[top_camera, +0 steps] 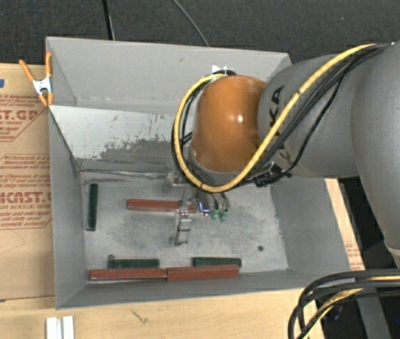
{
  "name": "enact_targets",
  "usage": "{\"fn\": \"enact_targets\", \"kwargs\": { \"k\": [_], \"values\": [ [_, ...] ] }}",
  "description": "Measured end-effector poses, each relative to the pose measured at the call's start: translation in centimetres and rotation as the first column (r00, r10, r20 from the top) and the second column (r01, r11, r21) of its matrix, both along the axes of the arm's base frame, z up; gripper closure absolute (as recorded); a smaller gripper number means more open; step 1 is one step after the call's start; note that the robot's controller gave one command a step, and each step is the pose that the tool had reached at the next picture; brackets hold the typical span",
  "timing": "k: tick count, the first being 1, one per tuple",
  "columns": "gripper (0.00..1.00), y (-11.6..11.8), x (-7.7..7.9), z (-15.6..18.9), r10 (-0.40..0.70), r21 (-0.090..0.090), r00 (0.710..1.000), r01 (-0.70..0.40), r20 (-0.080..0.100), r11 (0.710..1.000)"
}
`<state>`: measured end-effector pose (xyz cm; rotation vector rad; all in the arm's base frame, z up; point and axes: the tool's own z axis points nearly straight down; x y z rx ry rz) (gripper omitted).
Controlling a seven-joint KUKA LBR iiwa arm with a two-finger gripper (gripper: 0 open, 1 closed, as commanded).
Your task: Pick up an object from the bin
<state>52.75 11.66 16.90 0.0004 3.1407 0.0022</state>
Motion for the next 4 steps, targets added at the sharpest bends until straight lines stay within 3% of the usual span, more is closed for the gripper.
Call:
{"fn": "enact_targets", "kwargs": {
  "k": [1, 2, 3, 4],
  "values": [
    [0.00, 0.0, 0.0, 0.0, 0.000, 0.000, 1.000, 0.000, 0.000, 1.000],
    [1.00, 0.7, 5.4, -9.4, -0.125, 0.002, 0.992, 0.125, 0.004, 0.992],
    [1.00, 0.7, 5.4, -9.4, -0.125, 0.001, 0.992, 0.125, 0.004, 0.992],
    [1.00, 2.0, 3.0, -9.2, -0.056, 0.000, 0.998, 0.056, 0.019, 0.998]
  ]
}}
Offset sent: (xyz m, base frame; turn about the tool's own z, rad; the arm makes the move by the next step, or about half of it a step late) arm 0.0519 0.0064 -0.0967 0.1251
